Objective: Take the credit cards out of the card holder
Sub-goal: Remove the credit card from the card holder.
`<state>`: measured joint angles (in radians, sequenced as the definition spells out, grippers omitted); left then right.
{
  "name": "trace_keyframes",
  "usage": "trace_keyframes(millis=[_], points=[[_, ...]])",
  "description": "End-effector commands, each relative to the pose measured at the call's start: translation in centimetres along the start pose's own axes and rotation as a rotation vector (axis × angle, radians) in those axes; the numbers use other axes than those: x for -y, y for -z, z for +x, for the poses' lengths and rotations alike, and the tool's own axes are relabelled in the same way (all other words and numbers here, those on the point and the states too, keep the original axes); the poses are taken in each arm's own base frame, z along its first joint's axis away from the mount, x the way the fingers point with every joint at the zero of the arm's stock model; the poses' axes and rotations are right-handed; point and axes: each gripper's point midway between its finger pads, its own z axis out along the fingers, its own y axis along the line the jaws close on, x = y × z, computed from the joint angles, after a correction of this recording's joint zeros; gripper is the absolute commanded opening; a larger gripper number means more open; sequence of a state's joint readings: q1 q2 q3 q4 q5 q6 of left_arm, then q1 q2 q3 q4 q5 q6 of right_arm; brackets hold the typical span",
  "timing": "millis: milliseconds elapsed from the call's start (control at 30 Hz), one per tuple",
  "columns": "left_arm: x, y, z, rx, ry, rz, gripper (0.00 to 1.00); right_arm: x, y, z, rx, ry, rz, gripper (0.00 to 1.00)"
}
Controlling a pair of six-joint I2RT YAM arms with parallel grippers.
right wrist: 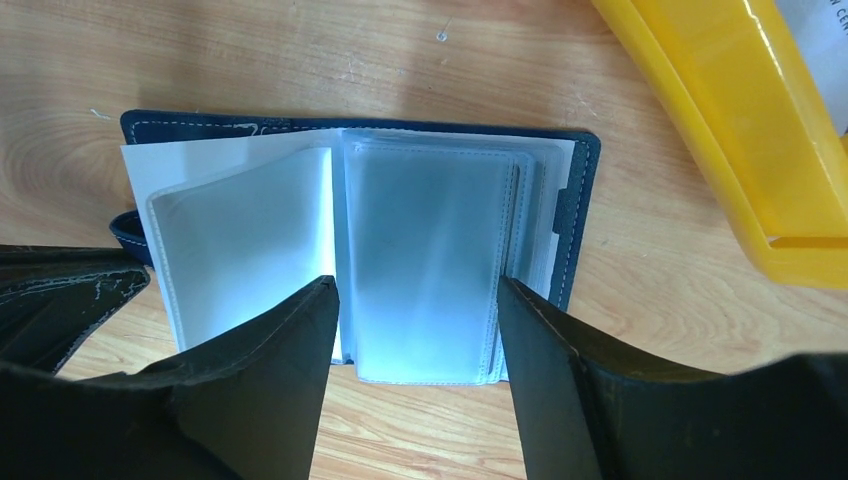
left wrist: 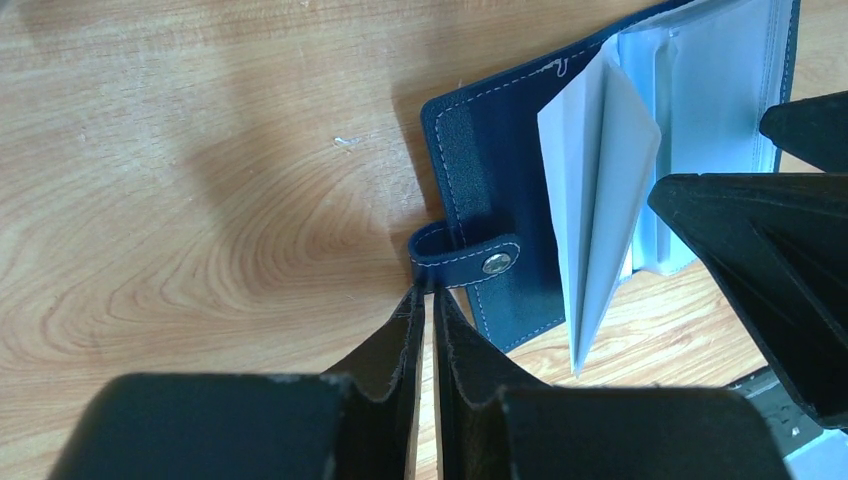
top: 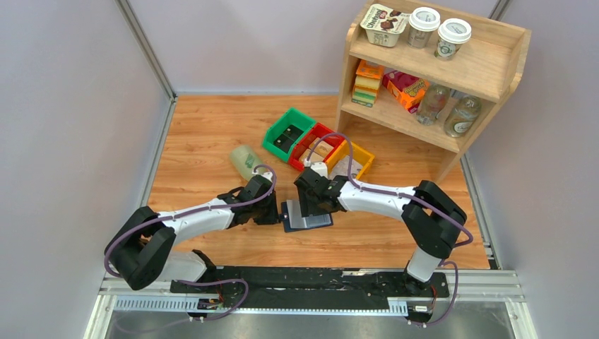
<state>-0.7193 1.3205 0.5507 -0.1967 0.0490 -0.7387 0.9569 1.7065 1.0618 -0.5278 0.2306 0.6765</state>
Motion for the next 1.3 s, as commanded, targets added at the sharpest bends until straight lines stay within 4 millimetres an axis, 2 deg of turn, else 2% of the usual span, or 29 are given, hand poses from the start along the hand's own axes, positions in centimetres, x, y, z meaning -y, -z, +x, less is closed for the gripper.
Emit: trace_keyframes(millis=[0, 400, 633, 900, 1067, 1167, 1267], points=[[0.5, -0.2, -0.2, 0.002, 0.003, 0.016, 0.13, -1.0, -0.1, -0.8, 0.013, -0.019, -0.019, 0.64], [1.1, -0.4, -0.4, -0.002, -0.005, 0.043, 0.12, -3.7, -0.4, -0.2, -0.037, -0.034, -0.148, 0.59], [1.4, -0.3, -0.4, -0.001, -0.006, 0.061, 0.12, -6.0, -0.1, -0.8, -0.031, -0.041, -0.257, 0.56], [1.6, -0.2, -0.5, 0.014, 0.0, 0.079, 0.11, -9.6, 1.3, -1.4, -0.044, -0.018, -0.449, 0.55], [1.7, 0.6, -1.0, 0.056, 0.002, 0.089, 0.13, -9.7, -0.1, -0.6, -0.074, -0.027, -0.458, 0.53], [1.4, 1.3, -1.3, 0.08, 0.007, 0.078, 0.16, -9.3, -0.7, -0.5, -0.083, -0.042, -0.457, 0.48], [1.7, 2.6, -2.2, 0.132, 0.007, 0.088, 0.22, -9.3, -0.5, -0.7, -0.081, -0.04, -0.473, 0.41]])
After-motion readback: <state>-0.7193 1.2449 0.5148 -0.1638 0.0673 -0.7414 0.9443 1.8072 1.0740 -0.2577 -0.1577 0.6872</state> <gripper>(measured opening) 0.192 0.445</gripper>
